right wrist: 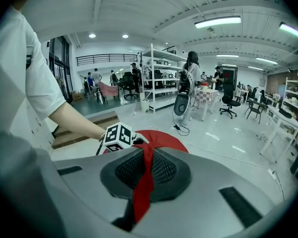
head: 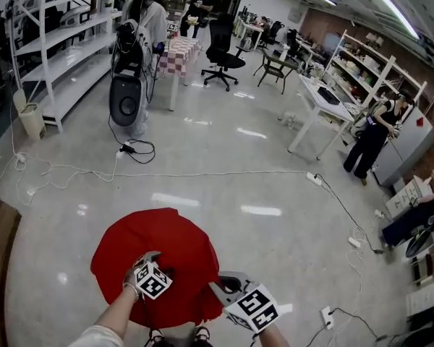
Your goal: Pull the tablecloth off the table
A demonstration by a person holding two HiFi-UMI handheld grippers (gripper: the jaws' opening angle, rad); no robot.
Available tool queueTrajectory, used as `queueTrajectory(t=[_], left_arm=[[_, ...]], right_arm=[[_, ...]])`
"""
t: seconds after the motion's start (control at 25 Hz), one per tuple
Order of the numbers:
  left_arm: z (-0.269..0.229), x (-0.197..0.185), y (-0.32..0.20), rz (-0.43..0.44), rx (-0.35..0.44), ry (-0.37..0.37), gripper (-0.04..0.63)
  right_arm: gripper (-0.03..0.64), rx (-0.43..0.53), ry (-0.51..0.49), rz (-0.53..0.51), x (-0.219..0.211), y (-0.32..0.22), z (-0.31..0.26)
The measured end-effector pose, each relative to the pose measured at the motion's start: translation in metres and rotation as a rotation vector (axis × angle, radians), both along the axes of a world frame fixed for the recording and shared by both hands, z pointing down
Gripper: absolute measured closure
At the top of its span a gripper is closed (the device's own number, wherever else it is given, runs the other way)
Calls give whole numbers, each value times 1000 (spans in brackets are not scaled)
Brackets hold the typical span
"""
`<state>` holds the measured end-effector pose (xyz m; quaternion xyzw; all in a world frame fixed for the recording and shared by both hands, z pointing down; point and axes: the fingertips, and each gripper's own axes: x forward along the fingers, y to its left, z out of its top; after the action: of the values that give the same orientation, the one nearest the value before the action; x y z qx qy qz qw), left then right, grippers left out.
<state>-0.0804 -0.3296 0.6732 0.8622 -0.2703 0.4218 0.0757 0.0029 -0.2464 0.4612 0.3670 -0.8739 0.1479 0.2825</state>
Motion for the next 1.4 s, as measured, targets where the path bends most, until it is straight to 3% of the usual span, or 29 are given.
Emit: queueTrajectory(t=[0.12,0.24,0.36,0.6,0.68,0.76,0.88,1.12,1.28,1.4], left_arm=[[20,6,17,122,-93,-5,316],[34,16,20,187,-197,28,326],[37,25,14,208,-242,38,398],[41,26,15,150,-252,63,451],[42,24,12,133,-218,39,481],[43,21,9,126,-162,-17,556],[45,17,11,93,-146,-49,575],[24,3,11,-45,-222,71,580],[-7,-8,15,-190,-294,259,580],[-34,-17,15,-244,-291,364,580]], right_arm=[[589,-31,-5,-21,-5,10,6],[589,-40,-4,-25,-5,16,12],[589,-34,-16,-12,-4,14,12],[589,-18,-48,23,-3,9,9],[589,-15,-59,33,-3,8,8],[589,-12,-68,41,-4,7,8],[589,-8,-82,54,-4,6,8],[589,-1,-107,86,1,4,7],[589,-16,-110,114,9,4,12],[589,-22,-90,144,17,-3,21]])
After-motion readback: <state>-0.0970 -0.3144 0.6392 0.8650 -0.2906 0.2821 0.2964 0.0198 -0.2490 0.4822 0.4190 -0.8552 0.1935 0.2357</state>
